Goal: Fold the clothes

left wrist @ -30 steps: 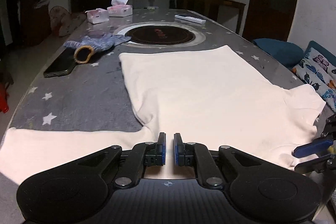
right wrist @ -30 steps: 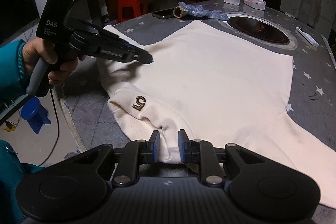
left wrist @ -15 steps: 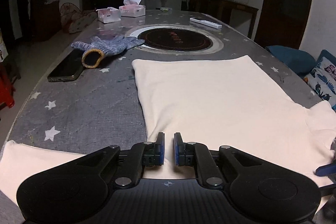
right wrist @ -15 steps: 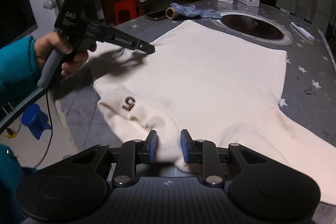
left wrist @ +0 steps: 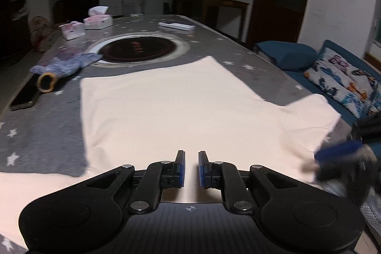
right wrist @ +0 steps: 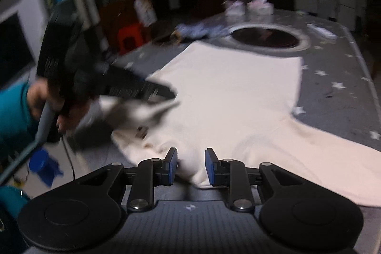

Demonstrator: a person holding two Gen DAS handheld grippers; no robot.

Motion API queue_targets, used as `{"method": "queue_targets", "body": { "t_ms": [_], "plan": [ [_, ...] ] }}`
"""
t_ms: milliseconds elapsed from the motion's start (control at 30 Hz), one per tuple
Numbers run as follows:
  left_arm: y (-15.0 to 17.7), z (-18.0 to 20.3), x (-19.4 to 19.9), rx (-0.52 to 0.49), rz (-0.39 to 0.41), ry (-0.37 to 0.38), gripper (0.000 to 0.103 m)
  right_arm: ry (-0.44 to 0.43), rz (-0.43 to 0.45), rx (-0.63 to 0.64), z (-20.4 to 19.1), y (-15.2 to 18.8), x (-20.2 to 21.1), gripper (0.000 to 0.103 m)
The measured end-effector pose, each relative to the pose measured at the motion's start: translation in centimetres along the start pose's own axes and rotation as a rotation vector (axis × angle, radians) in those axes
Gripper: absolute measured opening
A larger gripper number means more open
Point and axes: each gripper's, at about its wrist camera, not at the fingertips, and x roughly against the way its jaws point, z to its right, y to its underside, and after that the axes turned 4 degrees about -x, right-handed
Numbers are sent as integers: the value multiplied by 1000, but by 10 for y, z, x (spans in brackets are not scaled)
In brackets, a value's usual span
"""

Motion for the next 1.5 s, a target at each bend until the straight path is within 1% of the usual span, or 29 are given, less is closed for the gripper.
{"method": "queue_targets", "body": {
  "t_ms": [167,267,367,533,600,700,800,867,1000,1067,1133,1267,1367,1500],
  "plan": [
    [-1,26,-6,-45,1,62,13,113,66,-130,31,7,20,24],
    [-2,44,-12,-85,-6,97,13,187,86,-144,44,8,19,24],
    [-2,59,-15,-122,-13,124,13,207,87,-155,51,10,12,24],
    [-11,72,-18,-160,-10,135,13,236,21,-121,50,22,1,24],
    [-17,79,-22,-170,-2,141,13,236,6,-107,47,27,4,24],
    [-24,91,-30,-193,8,153,13,235,7,-123,46,35,15,24],
    [-27,104,-40,-223,8,169,13,245,45,-184,55,39,28,24],
    [-26,112,-46,-241,3,188,13,286,76,-235,66,41,37,24],
    [-20,125,-55,-274,-23,225,13,344,102,-318,87,45,47,24],
    [-15,131,-55,-296,-19,231,15,366,112,-345,96,46,50,24],
    [-12,134,-53,-307,-17,243,19,396,124,-361,107,47,51,24],
    [-11,135,-50,-305,-22,265,21,446,165,-453,131,51,57,24],
    [-11,133,-48,-303,-23,265,23,453,203,-550,152,58,65,24],
    [-10,134,-47,-301,-23,263,25,419,247,-705,182,71,73,25]
  ]
}}
